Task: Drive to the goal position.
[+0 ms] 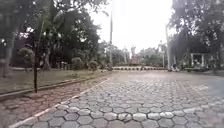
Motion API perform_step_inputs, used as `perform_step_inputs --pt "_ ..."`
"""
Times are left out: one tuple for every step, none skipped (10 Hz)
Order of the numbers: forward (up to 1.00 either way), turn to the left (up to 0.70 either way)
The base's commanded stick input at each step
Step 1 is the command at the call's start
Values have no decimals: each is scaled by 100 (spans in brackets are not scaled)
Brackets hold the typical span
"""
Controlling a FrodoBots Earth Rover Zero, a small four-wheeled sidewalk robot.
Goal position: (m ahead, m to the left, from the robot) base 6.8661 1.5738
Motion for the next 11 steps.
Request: perform_step_inputs --pt "69 0" --pt "69 0" --pt "69 0" --pt "69 0" --pt "69 0" --pt "69 0" --pt "69 0" --pt "69 0" --pt "69 0" --pt "69 0" --pt "69 0"
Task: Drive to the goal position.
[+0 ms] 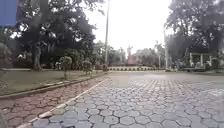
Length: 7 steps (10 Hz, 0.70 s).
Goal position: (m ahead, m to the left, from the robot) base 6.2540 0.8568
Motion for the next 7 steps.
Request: perform_step_inputs --pt "69 0" --pt "69 0" --pt "69 0" --pt "69 0" --pt "69 0" --pt "69 0" --pt "69 0"
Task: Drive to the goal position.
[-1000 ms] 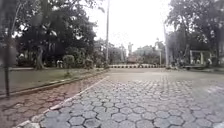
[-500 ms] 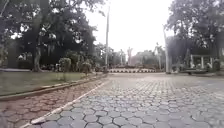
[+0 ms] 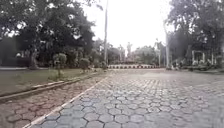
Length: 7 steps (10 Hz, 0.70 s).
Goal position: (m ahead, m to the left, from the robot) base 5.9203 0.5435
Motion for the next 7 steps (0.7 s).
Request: perform_step_inputs --pt "69 0" --pt "69 0" --pt "68 0" --pt "68 0" --pt "68 0" --pt "68 0" --pt "68 0"
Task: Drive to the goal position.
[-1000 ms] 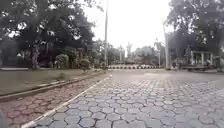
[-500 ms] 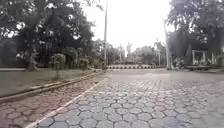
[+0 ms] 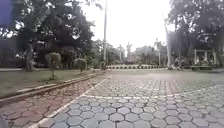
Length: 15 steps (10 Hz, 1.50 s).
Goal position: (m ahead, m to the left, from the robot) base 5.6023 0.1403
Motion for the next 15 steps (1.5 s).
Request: perform_step_inputs --pt "68 0" --pt "68 8" --pt "68 13" --pt "68 3" --pt "68 0" --pt "68 0" --pt "68 0" --pt "68 0" --pt "68 0" --pt "68 0" --pt "68 0" --pt "68 0" --pt "68 0" --pt "68 0" --pt "68 0"
